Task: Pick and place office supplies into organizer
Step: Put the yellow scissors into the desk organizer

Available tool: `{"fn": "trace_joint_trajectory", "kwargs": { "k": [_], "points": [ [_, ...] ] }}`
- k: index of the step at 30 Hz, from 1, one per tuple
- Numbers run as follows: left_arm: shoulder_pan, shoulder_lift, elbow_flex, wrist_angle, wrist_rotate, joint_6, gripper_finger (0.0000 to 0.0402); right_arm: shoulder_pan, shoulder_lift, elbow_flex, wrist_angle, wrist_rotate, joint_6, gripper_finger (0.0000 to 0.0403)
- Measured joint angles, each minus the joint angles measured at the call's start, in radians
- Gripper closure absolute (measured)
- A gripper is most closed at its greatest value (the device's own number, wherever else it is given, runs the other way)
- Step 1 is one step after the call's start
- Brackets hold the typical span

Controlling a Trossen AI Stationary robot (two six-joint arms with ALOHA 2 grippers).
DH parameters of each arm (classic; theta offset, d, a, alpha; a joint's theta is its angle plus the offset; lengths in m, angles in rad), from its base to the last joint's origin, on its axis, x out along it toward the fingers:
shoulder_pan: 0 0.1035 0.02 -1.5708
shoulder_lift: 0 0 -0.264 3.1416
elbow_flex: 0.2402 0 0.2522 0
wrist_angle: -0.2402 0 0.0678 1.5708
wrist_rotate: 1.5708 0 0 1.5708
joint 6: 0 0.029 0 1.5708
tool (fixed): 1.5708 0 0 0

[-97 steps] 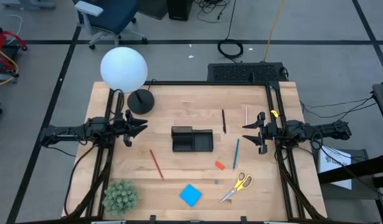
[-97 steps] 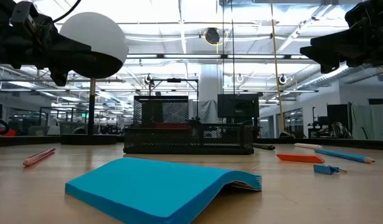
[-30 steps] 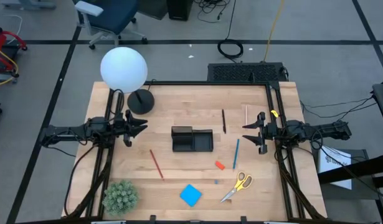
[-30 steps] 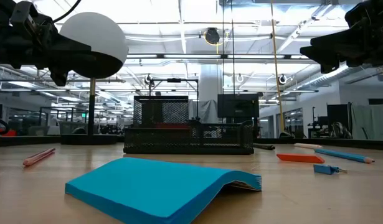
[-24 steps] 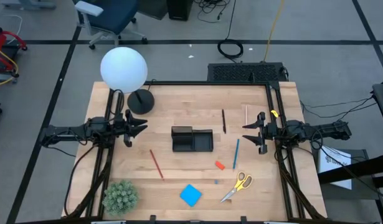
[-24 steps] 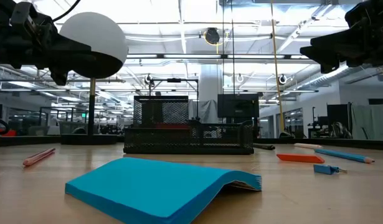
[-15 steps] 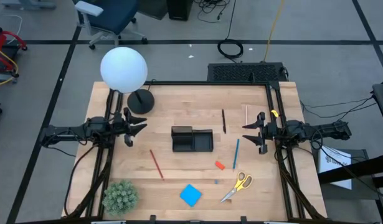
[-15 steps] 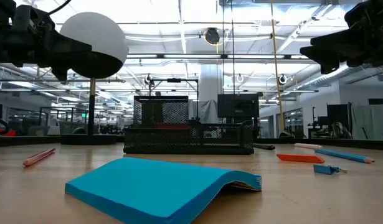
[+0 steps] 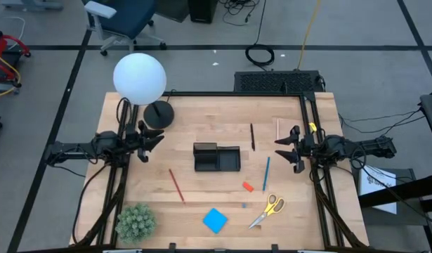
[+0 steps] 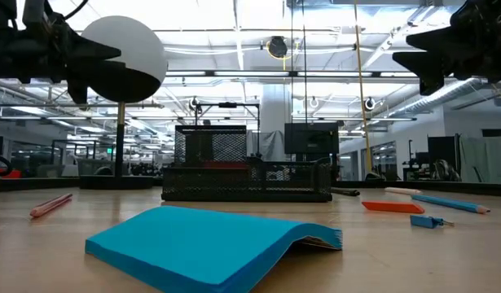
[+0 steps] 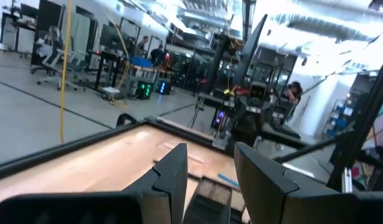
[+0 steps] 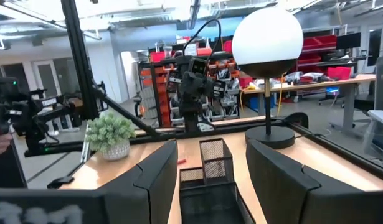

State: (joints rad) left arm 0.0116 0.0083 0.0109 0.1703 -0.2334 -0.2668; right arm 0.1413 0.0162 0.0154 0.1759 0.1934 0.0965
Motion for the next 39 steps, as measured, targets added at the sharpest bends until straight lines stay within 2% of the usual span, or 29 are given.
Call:
{"fn": "trace_joint_trajectory", "kwargs": {
  "k": [14, 19, 24, 29, 34, 39],
  "points": [
    [0.0, 0.0, 0.0, 0.068, -0.007, 0.037, 0.0272, 0.0, 0.0, 0.0, 0.062, 0.017, 0.024, 0.0222],
    [0.0, 0.0, 0.018, 0.037, -0.064, 0.044, 0.0272, 0.0, 0.0, 0.0, 0.06, 0.015, 0.069, 0.0222],
    [0.0, 0.0, 0.104, -0.077, -0.066, 0.054, 0.0272, 0.0, 0.0, 0.0, 0.098, 0.015, 0.075, 0.0222],
    [0.0, 0.033, 0.226, -0.151, -0.069, 0.089, 0.0272, 0.0, 0.0, 0.0, 0.207, 0.011, 0.057, 0.0222],
    [0.0, 0.145, 0.358, -0.204, -0.097, 0.134, 0.0272, 0.0, 0.0, 0.006, 0.288, 0.011, 0.0, 0.0222],
    [0.0, 0.311, 0.502, -0.206, -0.1, 0.166, 0.0272, 0.0, 0.012, 0.062, 0.262, 0.011, -0.031, 0.0222]
  ]
}}
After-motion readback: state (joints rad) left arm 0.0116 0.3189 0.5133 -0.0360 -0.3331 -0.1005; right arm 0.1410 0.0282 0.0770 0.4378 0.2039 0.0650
